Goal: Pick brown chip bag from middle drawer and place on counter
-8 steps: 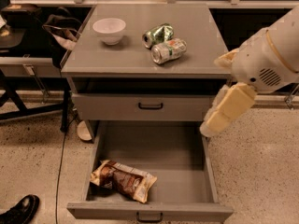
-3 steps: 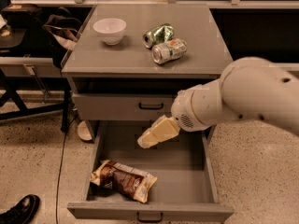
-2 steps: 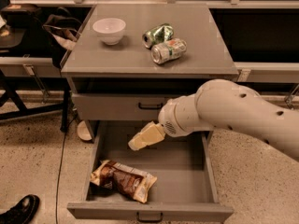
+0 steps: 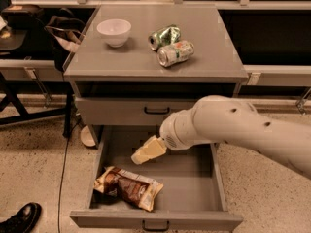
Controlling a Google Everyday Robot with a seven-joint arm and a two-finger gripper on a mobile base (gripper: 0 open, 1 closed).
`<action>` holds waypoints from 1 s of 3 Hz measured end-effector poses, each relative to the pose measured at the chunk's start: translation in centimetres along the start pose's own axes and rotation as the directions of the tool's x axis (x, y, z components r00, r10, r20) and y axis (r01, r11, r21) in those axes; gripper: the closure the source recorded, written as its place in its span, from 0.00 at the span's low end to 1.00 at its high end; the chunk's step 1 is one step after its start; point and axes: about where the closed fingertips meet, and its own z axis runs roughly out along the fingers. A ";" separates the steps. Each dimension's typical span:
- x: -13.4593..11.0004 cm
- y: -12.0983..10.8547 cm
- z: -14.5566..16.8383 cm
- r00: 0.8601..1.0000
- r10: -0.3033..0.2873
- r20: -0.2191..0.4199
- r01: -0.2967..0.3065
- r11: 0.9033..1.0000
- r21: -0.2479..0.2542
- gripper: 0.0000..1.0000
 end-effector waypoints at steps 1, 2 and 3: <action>1.6 -0.1 3.2 0.999 0.035 -0.020 -0.035 0.999 0.016 0.00; 4.2 -0.1 6.6 0.998 0.060 -0.033 -0.059 0.997 0.045 0.00; 6.0 0.3 7.9 0.995 0.082 -0.048 -0.080 0.996 0.051 0.00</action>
Offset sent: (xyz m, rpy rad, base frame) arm 0.0184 0.0140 -0.1149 -0.0308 0.0189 -0.1089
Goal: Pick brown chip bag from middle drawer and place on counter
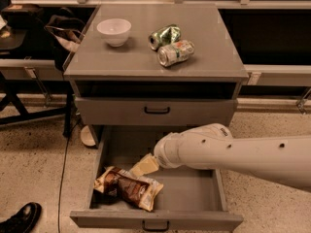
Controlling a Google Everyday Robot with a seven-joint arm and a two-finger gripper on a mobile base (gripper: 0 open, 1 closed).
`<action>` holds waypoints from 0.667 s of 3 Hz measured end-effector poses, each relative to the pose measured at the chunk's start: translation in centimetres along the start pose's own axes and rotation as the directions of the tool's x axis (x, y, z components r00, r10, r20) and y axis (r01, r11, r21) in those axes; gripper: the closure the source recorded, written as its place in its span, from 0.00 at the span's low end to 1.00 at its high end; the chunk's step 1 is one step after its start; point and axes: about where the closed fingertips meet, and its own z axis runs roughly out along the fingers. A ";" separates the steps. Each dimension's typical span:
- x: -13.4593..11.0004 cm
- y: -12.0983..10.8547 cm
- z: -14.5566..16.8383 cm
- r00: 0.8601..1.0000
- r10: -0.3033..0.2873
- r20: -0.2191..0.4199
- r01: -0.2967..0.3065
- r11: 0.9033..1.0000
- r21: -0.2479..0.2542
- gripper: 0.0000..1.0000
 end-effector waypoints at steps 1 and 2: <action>1.8 0.9 1.7 0.999 0.027 -0.020 -0.028 0.999 -0.027 0.00; 3.6 2.2 3.7 0.997 0.052 -0.051 -0.057 0.994 -0.089 0.00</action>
Offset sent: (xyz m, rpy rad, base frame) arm -0.0310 0.0118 -0.0832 0.0730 0.2095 0.0480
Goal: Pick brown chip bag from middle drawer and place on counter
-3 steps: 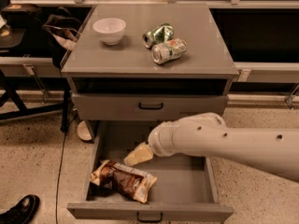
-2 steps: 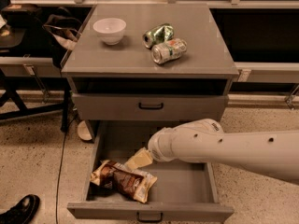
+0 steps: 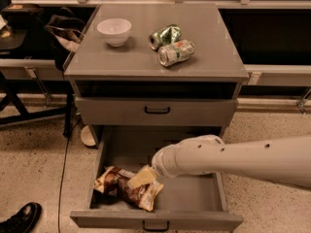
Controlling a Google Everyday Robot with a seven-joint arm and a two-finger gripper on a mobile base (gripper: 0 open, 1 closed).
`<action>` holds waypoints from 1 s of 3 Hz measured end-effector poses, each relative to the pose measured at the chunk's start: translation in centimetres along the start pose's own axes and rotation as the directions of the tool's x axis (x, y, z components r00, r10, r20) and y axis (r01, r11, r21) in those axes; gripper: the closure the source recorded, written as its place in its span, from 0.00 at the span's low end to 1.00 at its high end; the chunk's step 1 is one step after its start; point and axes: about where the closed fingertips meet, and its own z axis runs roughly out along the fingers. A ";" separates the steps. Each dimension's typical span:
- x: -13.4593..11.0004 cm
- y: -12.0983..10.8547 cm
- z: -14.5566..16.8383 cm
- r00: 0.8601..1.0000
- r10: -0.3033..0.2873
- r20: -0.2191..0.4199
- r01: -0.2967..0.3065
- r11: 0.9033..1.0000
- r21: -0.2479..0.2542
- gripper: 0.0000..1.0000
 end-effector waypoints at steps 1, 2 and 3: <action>0.0 0.0 0.0 1.000 0.000 0.000 0.000 1.000 0.001 0.00; 0.6 0.7 1.0 1.000 -0.026 0.004 0.026 0.999 -0.047 0.00; 2.6 0.9 3.1 0.999 -0.036 0.003 0.036 0.995 -0.092 0.00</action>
Offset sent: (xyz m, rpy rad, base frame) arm -0.0161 0.0101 -0.0360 0.0728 0.0406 0.1556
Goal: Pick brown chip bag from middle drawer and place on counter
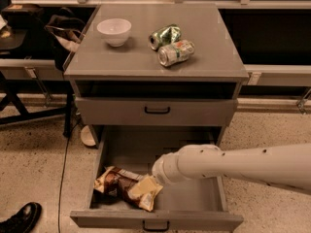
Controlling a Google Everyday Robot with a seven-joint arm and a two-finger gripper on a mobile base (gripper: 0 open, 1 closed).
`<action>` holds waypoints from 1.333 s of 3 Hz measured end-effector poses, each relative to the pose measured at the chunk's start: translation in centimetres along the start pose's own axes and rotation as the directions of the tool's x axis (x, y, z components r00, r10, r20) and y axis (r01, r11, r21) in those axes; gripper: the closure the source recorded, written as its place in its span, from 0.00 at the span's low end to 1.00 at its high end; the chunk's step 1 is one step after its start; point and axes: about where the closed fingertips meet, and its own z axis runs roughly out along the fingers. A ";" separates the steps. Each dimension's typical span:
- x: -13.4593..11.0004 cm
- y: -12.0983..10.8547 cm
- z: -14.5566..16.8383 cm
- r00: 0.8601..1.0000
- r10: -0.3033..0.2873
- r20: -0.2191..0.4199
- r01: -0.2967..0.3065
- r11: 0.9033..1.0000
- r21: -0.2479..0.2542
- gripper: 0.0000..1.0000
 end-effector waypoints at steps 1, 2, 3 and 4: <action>2.4 -0.9 2.1 1.000 0.011 -0.003 -0.011 1.000 0.023 0.00; 3.3 -2.3 3.7 0.999 0.044 0.001 -0.044 0.996 0.074 0.00; 3.4 -3.9 6.1 0.997 0.072 -0.003 -0.071 0.991 0.111 0.00; 3.4 -3.9 6.1 0.997 0.072 -0.002 -0.072 0.991 0.110 0.00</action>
Offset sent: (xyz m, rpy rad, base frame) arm 0.0205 -0.0116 -0.0799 -0.0563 -0.0387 -0.1499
